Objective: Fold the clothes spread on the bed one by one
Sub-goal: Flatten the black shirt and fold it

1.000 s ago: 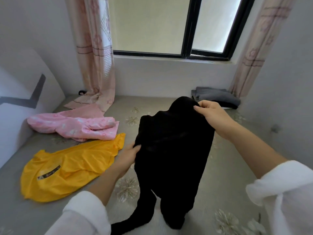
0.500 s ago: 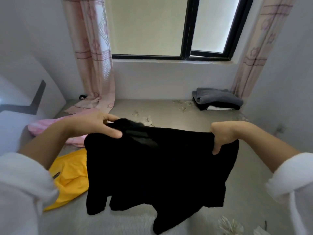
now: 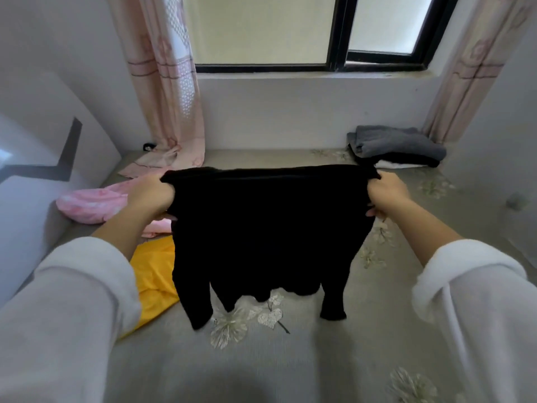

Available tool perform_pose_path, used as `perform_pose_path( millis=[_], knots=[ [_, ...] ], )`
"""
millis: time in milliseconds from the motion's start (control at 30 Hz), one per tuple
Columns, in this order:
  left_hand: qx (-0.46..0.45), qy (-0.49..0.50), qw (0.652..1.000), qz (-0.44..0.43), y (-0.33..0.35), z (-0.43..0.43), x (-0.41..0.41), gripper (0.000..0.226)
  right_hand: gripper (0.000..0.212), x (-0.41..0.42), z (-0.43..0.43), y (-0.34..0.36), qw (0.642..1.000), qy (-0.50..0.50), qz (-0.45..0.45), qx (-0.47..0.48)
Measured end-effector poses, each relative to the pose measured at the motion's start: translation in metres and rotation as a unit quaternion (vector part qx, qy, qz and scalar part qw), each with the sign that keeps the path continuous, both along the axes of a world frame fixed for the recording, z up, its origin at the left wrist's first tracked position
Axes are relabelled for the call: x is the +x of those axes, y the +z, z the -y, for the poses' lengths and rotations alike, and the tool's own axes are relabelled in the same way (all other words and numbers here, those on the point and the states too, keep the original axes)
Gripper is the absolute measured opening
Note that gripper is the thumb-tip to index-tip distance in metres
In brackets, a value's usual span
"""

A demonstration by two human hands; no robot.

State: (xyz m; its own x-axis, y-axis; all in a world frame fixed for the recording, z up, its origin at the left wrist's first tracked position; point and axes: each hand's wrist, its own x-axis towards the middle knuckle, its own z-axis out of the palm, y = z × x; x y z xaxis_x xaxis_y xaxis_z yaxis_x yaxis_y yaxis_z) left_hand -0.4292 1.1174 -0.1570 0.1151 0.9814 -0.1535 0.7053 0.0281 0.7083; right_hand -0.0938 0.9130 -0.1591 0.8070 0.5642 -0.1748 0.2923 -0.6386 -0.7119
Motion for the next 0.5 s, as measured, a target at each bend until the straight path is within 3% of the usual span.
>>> perform_pose_path(
  millis=[67,133,167,267,367,433,500],
  knots=[
    [-0.107,0.02,0.963,0.246,-0.004,0.005,0.007,0.028,0.025,-0.005,0.0,-0.001,0.97,-0.047,-0.213,0.108],
    [-0.115,0.026,0.926,0.359,-0.022,0.016,0.008,0.029,0.023,-0.01,0.004,-0.014,0.941,-0.069,-0.266,0.197],
    [-0.09,0.034,0.919,0.383,-0.035,0.024,0.006,0.028,0.024,-0.014,0.009,-0.023,0.943,-0.068,-0.23,0.232],
    [0.095,0.033,0.951,0.293,-0.086,0.055,-0.017,0.033,0.038,-0.021,0.042,-0.064,0.977,-0.002,0.058,0.204],
    [0.199,-0.019,0.972,0.12,-0.153,0.081,-0.051,0.04,0.043,-0.021,0.077,-0.117,0.957,0.08,0.276,0.047],
    [0.156,-0.07,0.984,0.049,-0.196,0.097,-0.07,0.04,0.046,-0.024,0.097,-0.153,0.946,0.13,0.295,-0.042],
    [0.094,-0.116,0.989,-0.004,-0.237,0.119,-0.084,0.037,0.049,-0.033,0.113,-0.189,0.947,0.155,0.258,-0.116]
  ],
)
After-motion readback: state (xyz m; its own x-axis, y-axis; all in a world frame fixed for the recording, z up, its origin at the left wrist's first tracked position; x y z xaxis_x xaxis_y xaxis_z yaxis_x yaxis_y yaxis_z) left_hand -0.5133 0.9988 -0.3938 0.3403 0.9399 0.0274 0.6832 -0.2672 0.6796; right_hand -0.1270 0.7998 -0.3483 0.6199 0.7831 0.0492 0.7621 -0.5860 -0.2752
